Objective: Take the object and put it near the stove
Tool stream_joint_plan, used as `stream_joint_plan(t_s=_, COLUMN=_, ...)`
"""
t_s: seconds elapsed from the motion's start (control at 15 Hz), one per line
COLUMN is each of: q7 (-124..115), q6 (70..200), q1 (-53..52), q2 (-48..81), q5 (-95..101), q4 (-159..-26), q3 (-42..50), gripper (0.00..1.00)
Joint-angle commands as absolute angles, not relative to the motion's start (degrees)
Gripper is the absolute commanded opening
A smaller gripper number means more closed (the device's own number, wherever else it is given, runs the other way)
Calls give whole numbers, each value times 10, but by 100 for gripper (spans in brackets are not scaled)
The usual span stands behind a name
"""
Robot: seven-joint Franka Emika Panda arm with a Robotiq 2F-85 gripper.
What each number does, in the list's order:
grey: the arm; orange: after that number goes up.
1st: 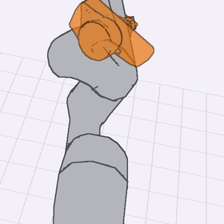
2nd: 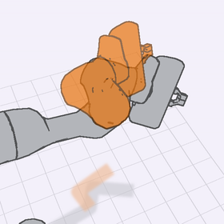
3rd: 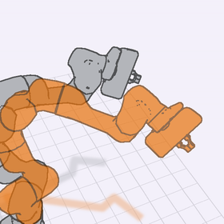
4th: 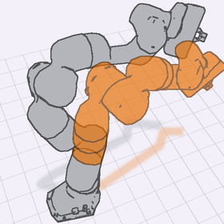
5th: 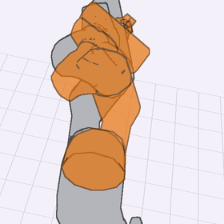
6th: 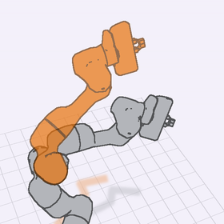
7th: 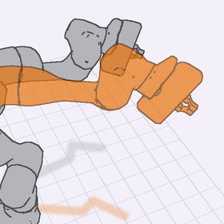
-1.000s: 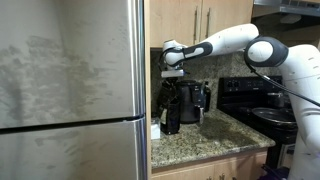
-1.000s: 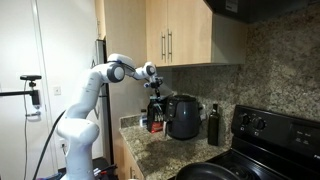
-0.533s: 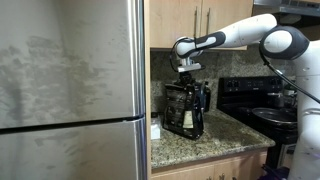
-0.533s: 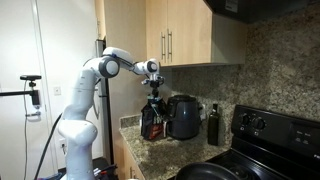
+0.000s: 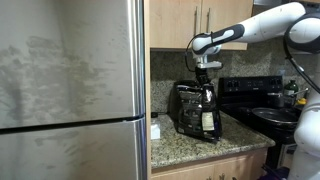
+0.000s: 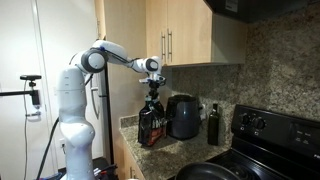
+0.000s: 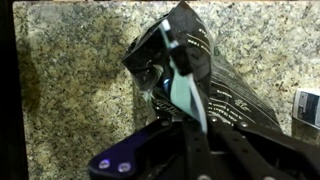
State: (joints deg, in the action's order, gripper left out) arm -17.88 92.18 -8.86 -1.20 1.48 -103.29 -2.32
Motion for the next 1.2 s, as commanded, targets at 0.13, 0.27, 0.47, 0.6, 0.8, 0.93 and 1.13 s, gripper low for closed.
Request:
stream_joint_plan(t_s=0.13, q7=-98, q6=924, q1=-19, q2=-136, q5=-61, q4=-1150, q3=17, gripper=1)
stream_joint_plan(t_s=0.27, q7=-102, q6=913, q1=11, q2=-157, q5=-92, q4=-1165, q3=47, gripper=1)
stream_joint_plan(t_s=0.47, q7=-120, q6=889, q1=52, q2=-150, q5=-120, q4=-1146, q3=85, gripper=1)
stream_joint_plan(t_s=0.6, q7=-131, q6=879, q1=71, q2=-142, q5=-155, q4=-1133, q3=104, gripper=1)
stream_joint_plan(t_s=0.8, q7=-111, q6=907, q1=79, q2=-135, q5=-139, q4=-1162, q3=101, gripper=2)
stream_joint_plan(t_s=0.93, q7=-110, q6=908, q1=81, q2=-130, q5=-136, q4=-1165, q3=101, gripper=2)
stream_joint_plan(t_s=1.13, q7=-142, q6=921, q1=85, q2=-102, q5=-159, q4=-1144, q3=103, gripper=1)
